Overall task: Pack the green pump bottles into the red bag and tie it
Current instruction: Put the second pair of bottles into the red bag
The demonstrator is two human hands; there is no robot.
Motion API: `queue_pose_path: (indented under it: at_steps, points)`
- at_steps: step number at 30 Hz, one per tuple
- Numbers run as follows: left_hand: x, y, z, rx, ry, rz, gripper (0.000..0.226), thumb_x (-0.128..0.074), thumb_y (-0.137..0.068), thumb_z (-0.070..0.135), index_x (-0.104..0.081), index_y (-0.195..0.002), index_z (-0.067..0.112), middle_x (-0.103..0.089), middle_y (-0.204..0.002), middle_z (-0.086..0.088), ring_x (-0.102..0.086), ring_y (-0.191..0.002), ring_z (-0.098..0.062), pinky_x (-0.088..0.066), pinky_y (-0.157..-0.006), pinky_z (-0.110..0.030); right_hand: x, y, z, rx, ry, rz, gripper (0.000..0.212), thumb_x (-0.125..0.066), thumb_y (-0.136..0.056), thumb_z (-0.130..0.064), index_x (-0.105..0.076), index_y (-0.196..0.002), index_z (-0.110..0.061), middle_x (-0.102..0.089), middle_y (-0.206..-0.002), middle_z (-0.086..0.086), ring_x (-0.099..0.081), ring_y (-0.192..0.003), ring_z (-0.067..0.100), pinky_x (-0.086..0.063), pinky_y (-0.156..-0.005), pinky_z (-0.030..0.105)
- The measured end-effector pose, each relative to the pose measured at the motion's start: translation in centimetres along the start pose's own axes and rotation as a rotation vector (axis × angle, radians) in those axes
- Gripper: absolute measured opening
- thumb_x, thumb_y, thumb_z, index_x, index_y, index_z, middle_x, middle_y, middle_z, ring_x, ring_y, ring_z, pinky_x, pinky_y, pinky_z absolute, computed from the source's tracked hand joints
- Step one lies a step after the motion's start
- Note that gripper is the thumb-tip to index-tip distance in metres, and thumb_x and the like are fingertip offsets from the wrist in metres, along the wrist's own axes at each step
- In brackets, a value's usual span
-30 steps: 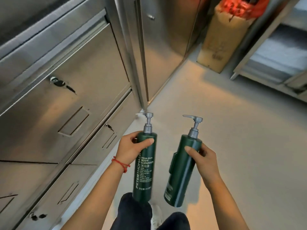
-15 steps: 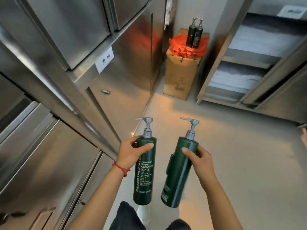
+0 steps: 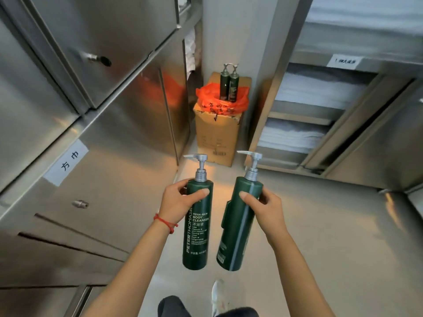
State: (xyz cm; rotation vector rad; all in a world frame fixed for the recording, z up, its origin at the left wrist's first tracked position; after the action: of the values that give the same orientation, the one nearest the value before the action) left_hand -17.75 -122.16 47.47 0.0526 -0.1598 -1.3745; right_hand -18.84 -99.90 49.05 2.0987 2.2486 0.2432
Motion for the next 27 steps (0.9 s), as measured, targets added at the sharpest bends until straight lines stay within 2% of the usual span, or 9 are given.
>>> queue_pose_path:
  at_steps: [3, 6, 9, 12, 16, 21, 27]
  points:
    - [-1.5, -3.8, 1.9, -0.034, -0.004, 0.01, 0.024, -0.078, -0.066, 0.015, -0.069, -0.078, 0.033, -0.071, -0.083, 0.008, -0.066, -0.076, -0.01, -0.051, -0.061, -0.016, 1.1, -4.0, -2.0, 0.033, -0.009, 0.002, 0.017, -0.072, -0.075, -0.017, -0.065, -0.088, -0.026, -0.07, -0.082, -0.008, -0.065, -0.072, 0.0, -0.049, -0.059, 0.012]
    - [-2.5, -7.6, 3.5, -0.051, -0.018, 0.018, 0.026, -0.079, -0.065, 0.016, -0.068, -0.08, 0.033, -0.07, -0.087, 0.003, -0.064, -0.083, -0.02, -0.051, -0.07, -0.027, 1.8, -7.9, -3.3, 0.048, -0.002, 0.004, 0.019, -0.073, -0.075, -0.018, -0.065, -0.09, -0.027, -0.07, -0.084, -0.008, -0.065, -0.077, 0.003, -0.05, -0.063, 0.014]
    - [-2.9, -12.0, 4.6, -0.062, -0.028, 0.01, 0.025, -0.081, -0.061, 0.024, -0.068, -0.081, 0.033, -0.071, -0.088, 0.001, -0.065, -0.083, -0.021, -0.053, -0.072, -0.031, 1.9, -12.2, -3.7, 0.053, 0.015, 0.017, 0.019, -0.073, -0.074, -0.021, -0.065, -0.09, -0.028, -0.07, -0.086, -0.009, -0.065, -0.078, 0.002, -0.05, -0.062, 0.013]
    - [-3.1, -17.3, 5.5, -0.076, -0.056, -0.028, 0.025, -0.08, -0.063, 0.025, -0.067, -0.082, 0.035, -0.071, -0.087, 0.007, -0.065, -0.083, -0.016, -0.05, -0.067, -0.025, 1.4, -16.9, -4.2, 0.06, 0.029, 0.031, 0.017, -0.072, -0.074, -0.023, -0.064, -0.087, -0.03, -0.07, -0.086, -0.01, -0.065, -0.079, 0.002, -0.05, -0.061, 0.011]
    - [-2.7, -25.1, 6.6, -0.109, -0.063, -0.046, 0.027, -0.078, -0.065, 0.019, -0.066, -0.08, 0.038, -0.069, -0.086, 0.013, -0.064, -0.081, -0.008, -0.047, -0.067, -0.02, 0.0, -23.8, -5.0, 0.081, 0.043, 0.062, 0.02, -0.072, -0.075, -0.022, -0.063, -0.09, -0.03, -0.069, -0.089, -0.009, -0.064, -0.079, 0.0, -0.049, -0.061, 0.009]
    - [-1.4, -34.7, 8.8, -0.157, -0.086, -0.037, 0.031, -0.08, -0.063, 0.018, -0.065, -0.081, 0.039, -0.068, -0.085, 0.015, -0.063, -0.076, 0.005, -0.046, -0.061, -0.006, -1.9, -32.7, -6.4, 0.07, 0.059, 0.087, 0.025, -0.073, -0.074, -0.024, -0.062, -0.097, -0.026, -0.069, -0.095, -0.007, -0.065, -0.088, 0.008, -0.05, -0.07, 0.018]
    - [-1.2, -44.8, 9.9, -0.154, -0.121, -0.04, 0.036, -0.081, -0.061, 0.018, -0.064, -0.084, 0.04, -0.068, -0.086, 0.015, -0.062, -0.075, 0.009, -0.044, -0.062, -0.003, -2.8, -41.6, -7.6, 0.078, 0.064, 0.125, 0.031, -0.075, -0.071, -0.024, -0.062, -0.099, -0.027, -0.07, -0.097, -0.01, -0.065, -0.088, 0.003, -0.051, -0.071, 0.016]
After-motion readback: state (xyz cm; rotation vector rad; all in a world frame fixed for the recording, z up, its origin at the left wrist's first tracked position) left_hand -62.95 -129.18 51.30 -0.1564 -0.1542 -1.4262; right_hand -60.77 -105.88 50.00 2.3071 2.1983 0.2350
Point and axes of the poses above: each hand's wrist, its own y-axis away from the middle knuckle, its own x-axis out of the back of the hand, z = x × y, the point moved 10 cm from there along -y, towards the middle knuckle
